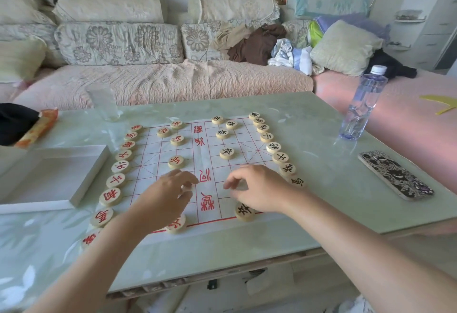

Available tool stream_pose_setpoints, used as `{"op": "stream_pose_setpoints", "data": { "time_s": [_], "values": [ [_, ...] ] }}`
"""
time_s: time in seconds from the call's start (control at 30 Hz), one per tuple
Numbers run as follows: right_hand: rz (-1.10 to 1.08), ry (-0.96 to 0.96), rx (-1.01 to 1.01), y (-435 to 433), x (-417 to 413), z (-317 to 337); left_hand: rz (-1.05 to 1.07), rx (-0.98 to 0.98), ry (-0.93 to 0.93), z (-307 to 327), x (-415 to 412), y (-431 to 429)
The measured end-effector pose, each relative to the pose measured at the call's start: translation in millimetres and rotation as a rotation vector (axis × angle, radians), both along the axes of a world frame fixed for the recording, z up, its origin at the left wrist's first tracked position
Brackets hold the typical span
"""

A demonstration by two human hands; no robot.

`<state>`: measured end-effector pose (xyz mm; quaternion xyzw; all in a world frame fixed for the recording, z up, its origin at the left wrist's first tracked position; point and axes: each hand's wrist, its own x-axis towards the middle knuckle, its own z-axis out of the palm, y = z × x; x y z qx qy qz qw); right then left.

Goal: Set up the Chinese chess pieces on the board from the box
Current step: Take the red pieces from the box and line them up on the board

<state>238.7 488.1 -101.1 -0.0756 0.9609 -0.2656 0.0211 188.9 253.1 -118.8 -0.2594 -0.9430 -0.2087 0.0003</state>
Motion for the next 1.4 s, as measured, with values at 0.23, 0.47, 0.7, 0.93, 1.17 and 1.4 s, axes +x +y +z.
{"op": "stream_pose_setpoints", "data": {
  "time_s": [0.23,0.47,0.7,0.93,1.17,1.4],
  "values": [
    [0.164,-0.032,0.113,-60.4,-9.9,-14.0,-0.021,-0.06,-0.075,6.0,9.5,-60.9],
    [0.21,-0.033,0.16,-104.5,-17.2,-30.7,-0.022,-0.078,-0.064,-7.0,22.4,-73.6],
    [0.265,-0.088,0.206,-109.0,-18.4,-28.0,-0.033,-0.07,-0.087,-12.6,27.5,-74.2],
    [0.243,-0.022,0.235,-110.0,-17.1,-24.7,0.049,0.002,0.009,-14.6,22.5,-89.5],
    [0.305,-0.044,0.19,-113.9,-22.1,-36.2,0.081,-0.06,0.039,-22.1,3.4,-105.6],
    [0.318,-0.041,0.199,-111.2,-27.0,-37.8,0.051,-0.075,0.055,-29.2,-3.6,-105.8]
  ]
}}
